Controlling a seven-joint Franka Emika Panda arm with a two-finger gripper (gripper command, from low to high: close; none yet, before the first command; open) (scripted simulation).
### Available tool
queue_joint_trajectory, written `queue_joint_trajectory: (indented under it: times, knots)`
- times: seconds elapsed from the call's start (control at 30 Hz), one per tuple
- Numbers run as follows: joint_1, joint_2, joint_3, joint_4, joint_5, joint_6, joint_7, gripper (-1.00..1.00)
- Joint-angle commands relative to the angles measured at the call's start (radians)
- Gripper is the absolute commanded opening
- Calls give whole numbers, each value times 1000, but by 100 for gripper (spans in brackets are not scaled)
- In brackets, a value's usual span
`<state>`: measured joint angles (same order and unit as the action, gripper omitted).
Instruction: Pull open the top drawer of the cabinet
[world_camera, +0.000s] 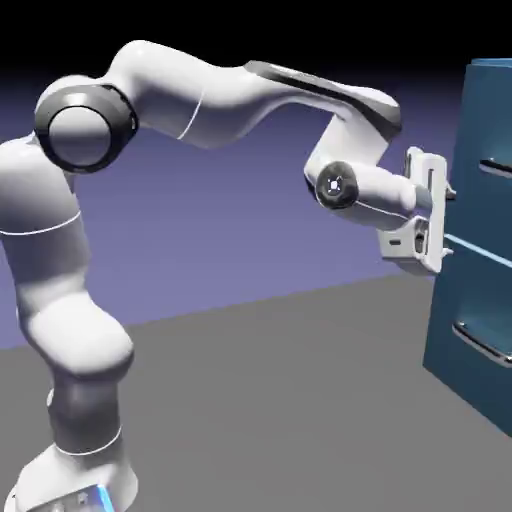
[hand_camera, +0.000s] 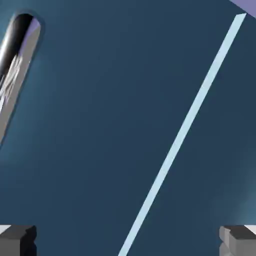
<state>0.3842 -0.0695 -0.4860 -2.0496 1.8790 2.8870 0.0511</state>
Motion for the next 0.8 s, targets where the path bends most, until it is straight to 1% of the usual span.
queue_joint_trajectory:
  times: [0.0,0.57,0.6,0.77]
  knots:
    - [8,12,-11,18,44,-3,-16,0]
    - [154,208,-202,316,781,-62,-287,0]
    - [154,208,-202,316,781,-62,-287,0]
    - [82,379,-163,497,713,-50,-121,0]
